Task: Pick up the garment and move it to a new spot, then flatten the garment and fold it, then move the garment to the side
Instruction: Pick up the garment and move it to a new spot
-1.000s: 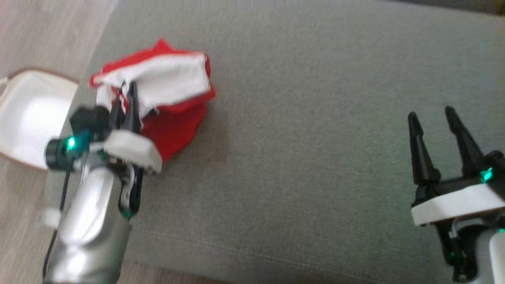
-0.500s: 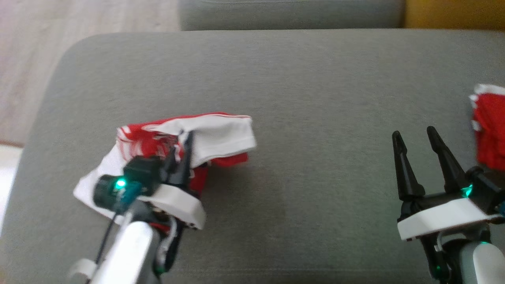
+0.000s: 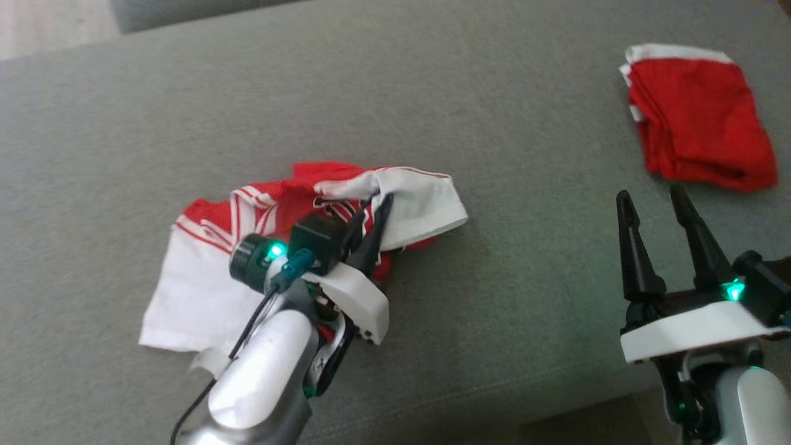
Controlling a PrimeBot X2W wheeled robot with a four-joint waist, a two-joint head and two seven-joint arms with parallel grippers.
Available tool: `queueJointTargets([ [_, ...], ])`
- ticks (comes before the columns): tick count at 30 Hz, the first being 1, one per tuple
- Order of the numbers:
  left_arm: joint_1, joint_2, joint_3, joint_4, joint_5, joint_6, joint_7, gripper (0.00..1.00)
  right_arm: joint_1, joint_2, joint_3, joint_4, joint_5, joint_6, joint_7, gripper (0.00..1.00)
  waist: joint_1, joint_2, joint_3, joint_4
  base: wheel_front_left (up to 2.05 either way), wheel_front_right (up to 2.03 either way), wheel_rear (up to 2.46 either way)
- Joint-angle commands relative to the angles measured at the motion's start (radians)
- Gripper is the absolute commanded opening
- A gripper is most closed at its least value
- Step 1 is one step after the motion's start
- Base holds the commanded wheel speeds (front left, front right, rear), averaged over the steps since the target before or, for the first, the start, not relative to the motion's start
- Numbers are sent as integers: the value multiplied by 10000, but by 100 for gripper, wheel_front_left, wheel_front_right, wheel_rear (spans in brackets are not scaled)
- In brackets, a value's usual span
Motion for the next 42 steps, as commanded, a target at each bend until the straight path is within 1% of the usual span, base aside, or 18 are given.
queueJointTargets([
  [1,-435,18,107,-27,-119,-75,-82,0,-413,20,245,-266,70,65,-138,100,0,-1,466,-466,0,0,0],
  [2,-482,6,-6,127,-218,-131,-151,0,-438,23,269,-232,70,65,-180,100,0,-1,513,-507,0,0,0],
  [3,-528,-2,-115,278,-274,-146,-219,25,-459,27,282,-190,74,65,-222,100,0,-1,538,-528,0,0,0],
  [4,-566,-7,-224,415,-303,-135,-286,79,-474,30,288,-148,73,65,-255,100,0,-1,556,-538,0,0,0],
  [5,-600,-11,-340,513,-321,-133,-367,100,-484,33,283,-109,69,65,-282,100,0,-1,568,-534,0,0,0],
  [8,-657,-18,-701,583,-235,-84,-686,100,-487,43,235,-6,41,65,-345,100,0,-1,508,-420,0,0,0],
  [11,-589,-20,-996,269,-116,8,-947,100,-466,49,209,59,16,65,-358,100,0,-1,331,-201,0,0,0],
  [14,-411,16,-1090,-296,83,261,-1132,100,-408,52,200,82,-22,65,-337,100,0,-1,72,74,0,0,0],
  [17,-173,223,-1007,-811,184,490,-1212,100,-325,36,154,86,-99,65,-268,100,0,-1,-190,391,0,0,0],
  [23,248,914,-309,-1386,24,935,-1282,100,-99,1,78,8,-243,65,-98,100,0,-1,-712,1068,0,0,0],
  [29,863,1747,893,-1745,-620,1251,-1333,100,154,-9,-29,-132,-287,65,97,100,0,-1,-1099,1625,0,0,0],
  [33,1374,2271,1649,-2049,-937,1405,-1361,100,306,-6,-94,-210,-304,65,209,100,0,-1,-1260,1875,0,0,0],
  [35,1518,2371,1812,-2120,-1019,1431,-1364,100,344,-5,-109,-222,-312,65,230,100,0,-1,-1303,1915,0,0,0],
  [37,1782,2585,2033,-2226,-1140,1402,-1369,100,425,-5,-131,-238,-321,65,275,100,0,-1,-1385,1973,0,0,0],
  [42,2337,2920,2263,-2415,-1450,1179,-1373,100,729,-3,-167,-198,-358,65,399,100,0,-1,-1640,2031,0,0,0],
])
